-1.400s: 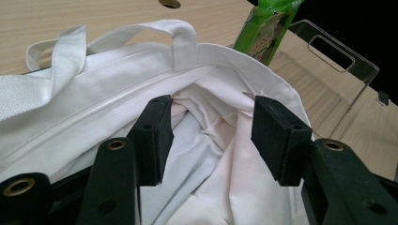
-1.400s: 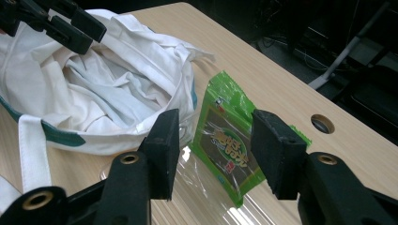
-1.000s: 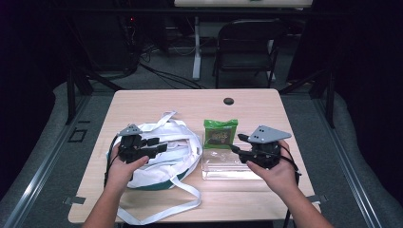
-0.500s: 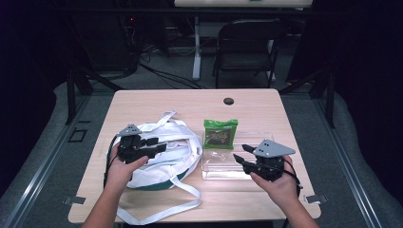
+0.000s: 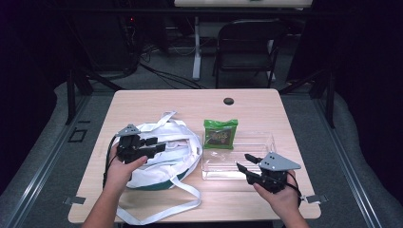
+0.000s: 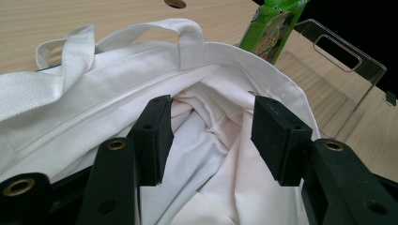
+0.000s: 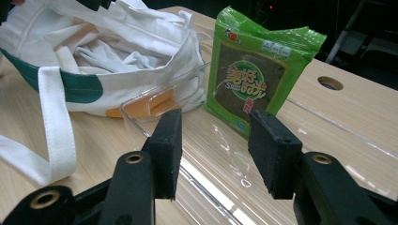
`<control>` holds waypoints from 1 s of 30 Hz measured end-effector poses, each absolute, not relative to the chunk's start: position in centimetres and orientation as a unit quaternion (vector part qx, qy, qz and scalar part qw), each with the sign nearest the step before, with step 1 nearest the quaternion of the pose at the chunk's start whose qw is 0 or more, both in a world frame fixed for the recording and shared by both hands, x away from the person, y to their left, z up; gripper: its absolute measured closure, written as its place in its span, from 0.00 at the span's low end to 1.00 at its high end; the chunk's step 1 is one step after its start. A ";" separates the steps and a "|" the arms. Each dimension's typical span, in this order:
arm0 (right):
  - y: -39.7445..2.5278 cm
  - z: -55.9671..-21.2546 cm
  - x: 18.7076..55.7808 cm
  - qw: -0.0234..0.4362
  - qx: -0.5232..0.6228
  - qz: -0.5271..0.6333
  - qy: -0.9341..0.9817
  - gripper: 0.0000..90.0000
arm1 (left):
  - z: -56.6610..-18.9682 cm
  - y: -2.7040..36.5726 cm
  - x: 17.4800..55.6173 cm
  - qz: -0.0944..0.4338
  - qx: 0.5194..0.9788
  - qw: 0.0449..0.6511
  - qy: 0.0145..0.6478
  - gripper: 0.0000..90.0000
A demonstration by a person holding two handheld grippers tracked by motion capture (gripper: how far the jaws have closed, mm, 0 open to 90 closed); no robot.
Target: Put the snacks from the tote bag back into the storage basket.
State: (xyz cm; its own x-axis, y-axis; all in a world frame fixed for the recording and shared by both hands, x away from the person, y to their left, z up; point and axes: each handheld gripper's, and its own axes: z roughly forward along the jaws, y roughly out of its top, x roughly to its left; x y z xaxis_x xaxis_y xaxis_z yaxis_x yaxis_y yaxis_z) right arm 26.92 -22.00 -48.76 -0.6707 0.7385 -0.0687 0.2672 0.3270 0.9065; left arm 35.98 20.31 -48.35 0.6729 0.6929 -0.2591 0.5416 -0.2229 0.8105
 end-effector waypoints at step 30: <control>-21.9 -51.7 26.2 0.245 0.345 0.502 0.754 0.61 | -48.3 21.2 35.9 0.095 0.773 0.474 0.410 0.54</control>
